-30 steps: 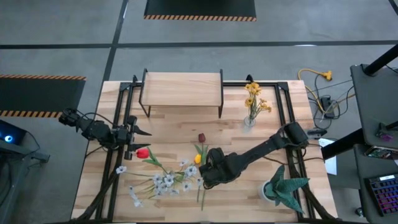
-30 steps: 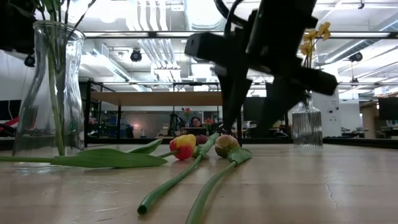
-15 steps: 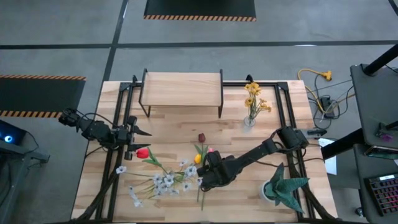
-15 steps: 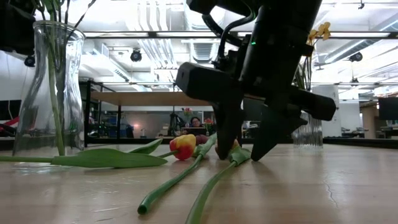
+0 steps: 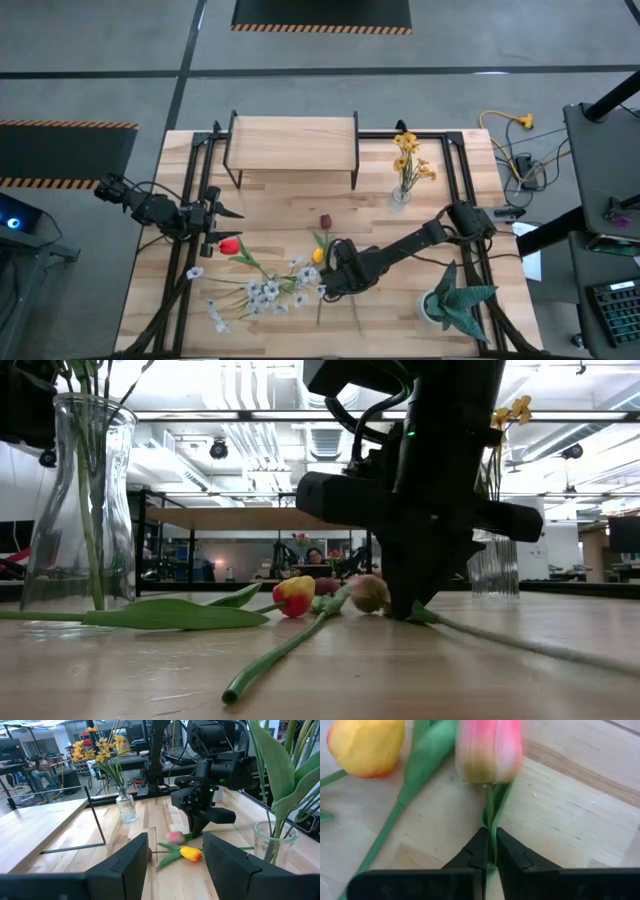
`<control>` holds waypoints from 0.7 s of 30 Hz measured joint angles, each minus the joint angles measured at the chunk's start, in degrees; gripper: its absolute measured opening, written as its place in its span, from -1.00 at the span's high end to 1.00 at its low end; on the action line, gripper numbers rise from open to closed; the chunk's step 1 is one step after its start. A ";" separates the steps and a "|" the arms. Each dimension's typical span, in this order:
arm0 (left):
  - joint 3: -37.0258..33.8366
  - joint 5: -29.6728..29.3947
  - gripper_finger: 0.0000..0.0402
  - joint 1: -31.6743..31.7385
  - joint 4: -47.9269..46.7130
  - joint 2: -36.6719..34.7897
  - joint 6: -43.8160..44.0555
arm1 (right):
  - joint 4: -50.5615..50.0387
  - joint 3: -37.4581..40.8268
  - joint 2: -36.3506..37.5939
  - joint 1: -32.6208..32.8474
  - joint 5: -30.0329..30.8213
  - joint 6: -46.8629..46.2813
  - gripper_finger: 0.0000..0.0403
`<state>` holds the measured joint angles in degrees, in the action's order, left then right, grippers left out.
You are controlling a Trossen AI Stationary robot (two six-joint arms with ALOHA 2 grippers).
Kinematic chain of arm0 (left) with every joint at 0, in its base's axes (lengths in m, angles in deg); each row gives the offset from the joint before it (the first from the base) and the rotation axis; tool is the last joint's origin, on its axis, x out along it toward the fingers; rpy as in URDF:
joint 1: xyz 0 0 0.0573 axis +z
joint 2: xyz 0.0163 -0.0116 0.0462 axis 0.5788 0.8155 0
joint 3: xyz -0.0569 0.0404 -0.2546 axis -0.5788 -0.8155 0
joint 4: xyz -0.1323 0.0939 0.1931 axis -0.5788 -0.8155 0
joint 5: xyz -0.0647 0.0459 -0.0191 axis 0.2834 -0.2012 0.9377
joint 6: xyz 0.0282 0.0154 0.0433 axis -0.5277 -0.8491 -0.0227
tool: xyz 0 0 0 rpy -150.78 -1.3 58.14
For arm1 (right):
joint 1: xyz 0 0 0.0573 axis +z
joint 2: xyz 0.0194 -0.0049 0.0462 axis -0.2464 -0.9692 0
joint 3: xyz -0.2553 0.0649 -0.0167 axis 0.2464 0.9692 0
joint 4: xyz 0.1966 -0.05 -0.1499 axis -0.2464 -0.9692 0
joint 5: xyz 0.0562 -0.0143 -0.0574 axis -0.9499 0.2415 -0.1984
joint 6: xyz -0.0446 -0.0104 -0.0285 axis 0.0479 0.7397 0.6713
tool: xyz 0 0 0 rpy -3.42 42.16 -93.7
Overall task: Pick and place flowers into a vace then onto a shelf
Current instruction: Put the pink flower into the left transparent vase
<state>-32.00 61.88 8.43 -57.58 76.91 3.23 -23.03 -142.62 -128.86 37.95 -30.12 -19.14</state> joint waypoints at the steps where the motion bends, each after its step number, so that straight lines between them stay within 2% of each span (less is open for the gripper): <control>1: 0.00 0.00 0.14 0.00 -0.01 0.00 0.00 | -0.45 -0.14 0.07 0.02 -0.25 0.14 0.92; 6: -0.02 0.00 0.14 0.00 -0.01 0.00 0.00 | -4.92 -1.23 1.24 0.22 -0.97 2.25 0.93; 9: -0.02 0.00 0.14 0.00 -0.03 0.00 0.00 | -5.00 -1.63 3.79 0.46 3.43 4.27 0.93; 15: -0.07 -0.02 0.14 0.00 -0.26 0.00 0.01 | -5.85 -1.67 10.46 0.72 17.55 10.96 0.94; 21: -0.07 -0.01 0.14 0.02 -0.23 0.00 0.02 | -5.73 -1.59 18.98 1.80 33.37 23.00 0.94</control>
<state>-32.06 61.87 8.45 -57.81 76.91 3.26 -28.76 -144.21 -109.87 39.74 3.25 3.86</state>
